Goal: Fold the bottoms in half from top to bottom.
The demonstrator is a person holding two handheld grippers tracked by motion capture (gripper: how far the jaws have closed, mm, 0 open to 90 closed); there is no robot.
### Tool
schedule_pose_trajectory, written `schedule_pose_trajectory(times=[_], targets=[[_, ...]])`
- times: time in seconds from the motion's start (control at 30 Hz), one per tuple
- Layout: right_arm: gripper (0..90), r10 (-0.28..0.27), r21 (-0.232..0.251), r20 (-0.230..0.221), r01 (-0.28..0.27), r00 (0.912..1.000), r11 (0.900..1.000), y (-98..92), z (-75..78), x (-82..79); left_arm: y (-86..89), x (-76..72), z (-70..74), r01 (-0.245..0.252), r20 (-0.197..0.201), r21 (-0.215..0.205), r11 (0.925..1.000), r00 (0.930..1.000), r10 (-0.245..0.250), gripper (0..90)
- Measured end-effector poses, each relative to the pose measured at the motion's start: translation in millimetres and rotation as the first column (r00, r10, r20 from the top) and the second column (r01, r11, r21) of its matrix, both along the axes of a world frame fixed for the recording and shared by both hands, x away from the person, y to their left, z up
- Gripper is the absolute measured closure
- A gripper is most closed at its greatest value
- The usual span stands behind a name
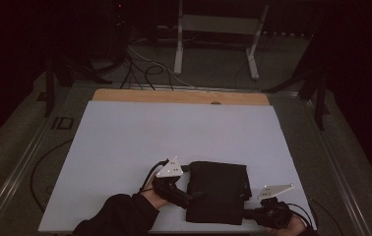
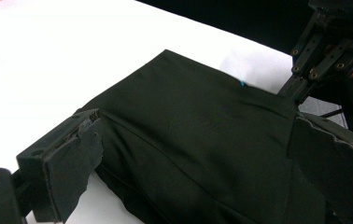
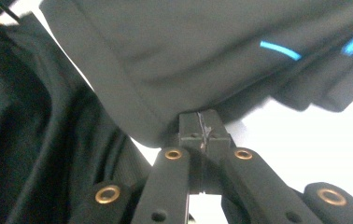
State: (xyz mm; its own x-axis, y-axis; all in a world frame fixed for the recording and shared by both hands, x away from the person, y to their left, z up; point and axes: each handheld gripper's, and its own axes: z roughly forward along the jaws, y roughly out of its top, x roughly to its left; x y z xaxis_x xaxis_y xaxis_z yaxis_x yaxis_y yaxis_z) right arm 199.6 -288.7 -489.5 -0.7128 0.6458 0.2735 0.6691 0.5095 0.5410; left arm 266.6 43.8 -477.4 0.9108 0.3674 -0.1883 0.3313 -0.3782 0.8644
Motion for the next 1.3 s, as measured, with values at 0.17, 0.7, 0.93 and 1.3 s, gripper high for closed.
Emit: schedule_pose_trajectory(times=[0.17, 0.7, 0.93, 1.3], targets=[[82.0, -0.111, -0.078, 0.079, 0.117, 0.9906, 0.99, -13.0, 0.8, 5.1, -2.5, 0.5, -4.7, 0.005, -0.01, 0.013, 0.9999, 0.9999, -0.005, 4.7], [47.4, -0.227, 0.0, 0.274, 0.236, 0.9345, 0.972, -10.2, 19.2, 30.3, -2.6, 11.8, -4.6, -0.04, 0.017, 0.025, 0.9989, 0.9991, 0.039, 2.8], [28.9, -0.232, 0.025, 0.299, 0.235, 0.9255, 0.972, -2.1, 24.6, 39.8, -2.0, 13.8, -0.7, -0.072, 0.02, 0.037, 0.9967, 0.9972, 0.071, 2.2], [12.2, -0.23, 0.074, 0.313, 0.218, 0.9213, 0.973, 4.9, 25.4, 51.0, -6.4, 17.5, 8.0, -0.088, -0.008, 0.035, 0.9955, 0.9961, 0.088, 1.3]])
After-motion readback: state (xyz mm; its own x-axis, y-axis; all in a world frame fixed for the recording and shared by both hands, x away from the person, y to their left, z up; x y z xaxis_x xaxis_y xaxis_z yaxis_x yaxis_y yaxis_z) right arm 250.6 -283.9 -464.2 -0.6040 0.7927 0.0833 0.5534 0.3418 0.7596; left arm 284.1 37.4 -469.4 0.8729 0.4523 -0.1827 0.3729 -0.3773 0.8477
